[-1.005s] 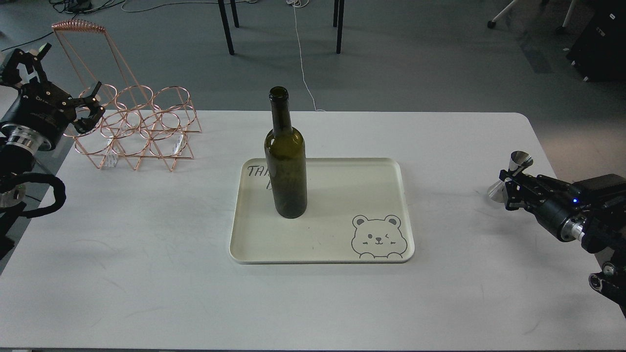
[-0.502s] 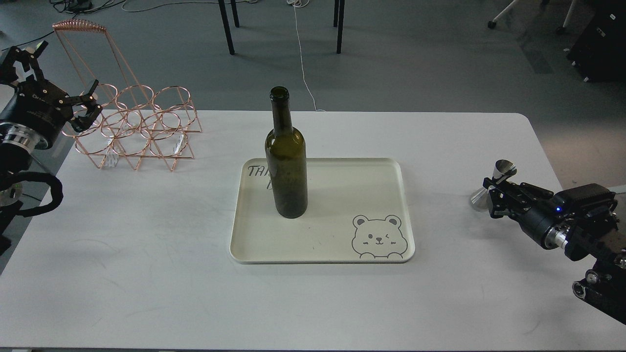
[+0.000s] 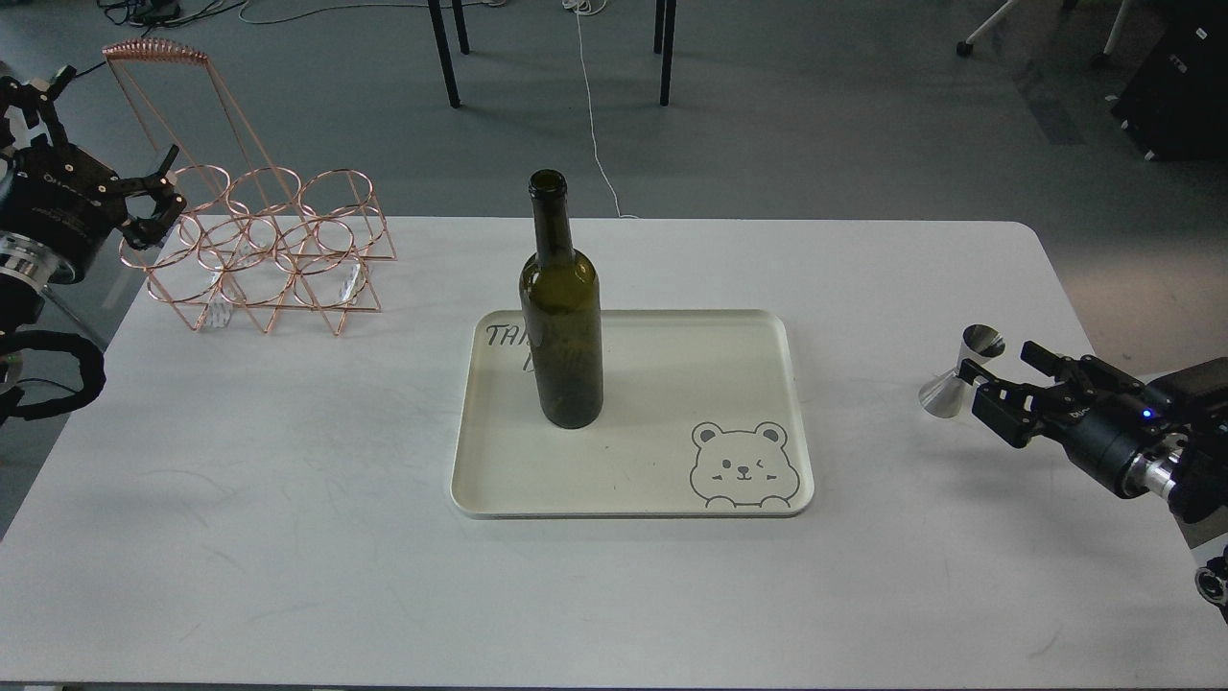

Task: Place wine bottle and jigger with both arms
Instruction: 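Set the jigger on the table beside the tray and withdraw right gripper, then reach the left gripper to the green wine bottle and grasp its neck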

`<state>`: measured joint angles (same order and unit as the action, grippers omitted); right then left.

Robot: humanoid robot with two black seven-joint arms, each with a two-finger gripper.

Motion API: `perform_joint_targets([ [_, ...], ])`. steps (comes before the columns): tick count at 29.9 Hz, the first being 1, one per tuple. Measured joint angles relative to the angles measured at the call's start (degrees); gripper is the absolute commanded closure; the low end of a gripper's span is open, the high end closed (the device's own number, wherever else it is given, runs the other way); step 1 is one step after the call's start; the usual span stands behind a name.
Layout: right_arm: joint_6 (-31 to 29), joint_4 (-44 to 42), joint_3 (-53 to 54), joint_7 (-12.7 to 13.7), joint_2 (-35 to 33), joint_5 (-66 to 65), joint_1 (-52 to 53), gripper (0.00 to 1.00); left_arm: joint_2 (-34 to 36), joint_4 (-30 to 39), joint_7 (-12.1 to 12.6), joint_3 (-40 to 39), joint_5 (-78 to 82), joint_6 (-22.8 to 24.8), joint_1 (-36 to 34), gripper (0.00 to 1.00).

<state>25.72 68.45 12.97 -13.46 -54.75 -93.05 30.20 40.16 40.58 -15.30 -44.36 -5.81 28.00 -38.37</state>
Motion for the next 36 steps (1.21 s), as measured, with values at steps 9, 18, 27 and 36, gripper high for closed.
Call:
perform_joint_targets([
  [9, -1.48, 2.59, 3.24, -0.61, -6.45, 17.97, 3.44, 0.04, 7.78, 9.29, 0.66, 0.56, 4.76, 0.00, -0.04, 0.02],
  [18, -10.52, -5.93, 5.06, -0.74, 0.49, 40.13, 14.02, 0.03, 18.27, 28.51, 0.22, 0.42, 25.00, 0.02, -0.09, 0.02],
  [27, -25.77, -23.91, 14.90, -0.75, 11.86, 57.19, 19.57, 0.03, 20.55, 49.68, 0.08, 0.09, 57.43, 0.01, -0.65, 0.02],
  [36, -29.76, -27.06, 18.89, -0.59, 14.35, 62.61, 19.71, 0.03, 14.66, 56.36, 0.26, 2.49, 91.04, -0.50, -0.17, 0.02],
])
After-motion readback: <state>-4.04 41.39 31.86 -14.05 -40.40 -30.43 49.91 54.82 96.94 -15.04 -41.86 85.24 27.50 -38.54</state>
